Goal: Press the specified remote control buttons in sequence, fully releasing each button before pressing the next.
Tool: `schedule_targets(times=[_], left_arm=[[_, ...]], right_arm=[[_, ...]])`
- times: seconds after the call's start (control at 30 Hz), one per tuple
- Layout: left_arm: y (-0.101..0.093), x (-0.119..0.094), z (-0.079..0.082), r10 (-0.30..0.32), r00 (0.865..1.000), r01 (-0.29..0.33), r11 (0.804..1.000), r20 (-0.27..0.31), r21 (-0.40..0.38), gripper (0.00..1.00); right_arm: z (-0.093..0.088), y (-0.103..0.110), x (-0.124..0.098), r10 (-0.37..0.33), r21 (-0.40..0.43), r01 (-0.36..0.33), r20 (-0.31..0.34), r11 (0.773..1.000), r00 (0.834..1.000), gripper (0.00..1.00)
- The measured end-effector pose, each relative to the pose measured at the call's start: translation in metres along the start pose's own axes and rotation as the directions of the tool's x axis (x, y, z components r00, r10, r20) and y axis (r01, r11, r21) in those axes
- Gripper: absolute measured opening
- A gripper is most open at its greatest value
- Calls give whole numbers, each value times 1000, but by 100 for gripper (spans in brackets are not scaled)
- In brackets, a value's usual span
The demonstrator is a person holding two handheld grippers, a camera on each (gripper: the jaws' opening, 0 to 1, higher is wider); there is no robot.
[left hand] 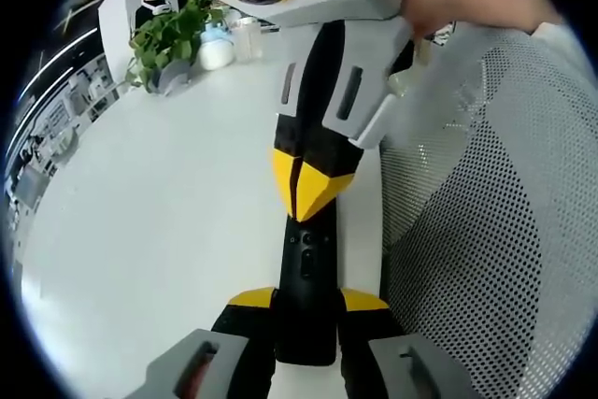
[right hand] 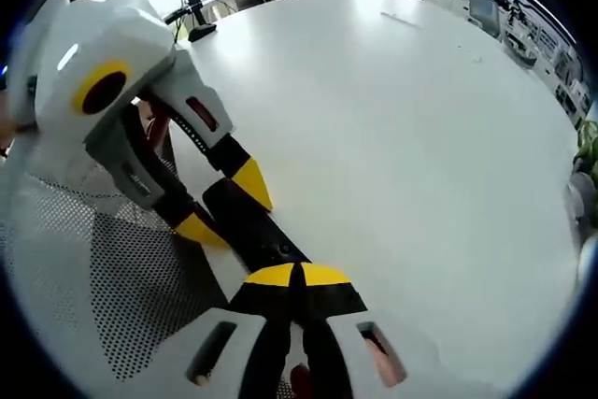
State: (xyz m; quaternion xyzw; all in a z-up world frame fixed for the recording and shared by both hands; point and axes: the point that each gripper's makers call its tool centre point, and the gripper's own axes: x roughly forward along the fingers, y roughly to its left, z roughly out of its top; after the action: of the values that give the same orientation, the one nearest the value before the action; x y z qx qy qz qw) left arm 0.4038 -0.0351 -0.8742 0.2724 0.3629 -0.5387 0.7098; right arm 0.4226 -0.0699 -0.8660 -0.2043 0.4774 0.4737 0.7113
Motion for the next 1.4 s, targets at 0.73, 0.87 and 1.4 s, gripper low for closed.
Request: schedule_targets(times=[0.73, 0.87, 1.4], left_arm=[[0, 1, 1, -1, 1000, 1, 1000, 8, -1, 25], [1, 1, 1, -2, 1000, 2, 1000, 7, 0, 25], [0, 1, 2, -5, 1000, 5, 1000, 10, 3, 25]], right_arm=[[-2, 9, 0, 54, 23, -54, -16, 998, 998, 0], [-2, 10, 0, 59, 26, -59, -17, 998, 998, 0], [-3, 13, 0, 32, -86, -33, -18, 996, 999, 0]])
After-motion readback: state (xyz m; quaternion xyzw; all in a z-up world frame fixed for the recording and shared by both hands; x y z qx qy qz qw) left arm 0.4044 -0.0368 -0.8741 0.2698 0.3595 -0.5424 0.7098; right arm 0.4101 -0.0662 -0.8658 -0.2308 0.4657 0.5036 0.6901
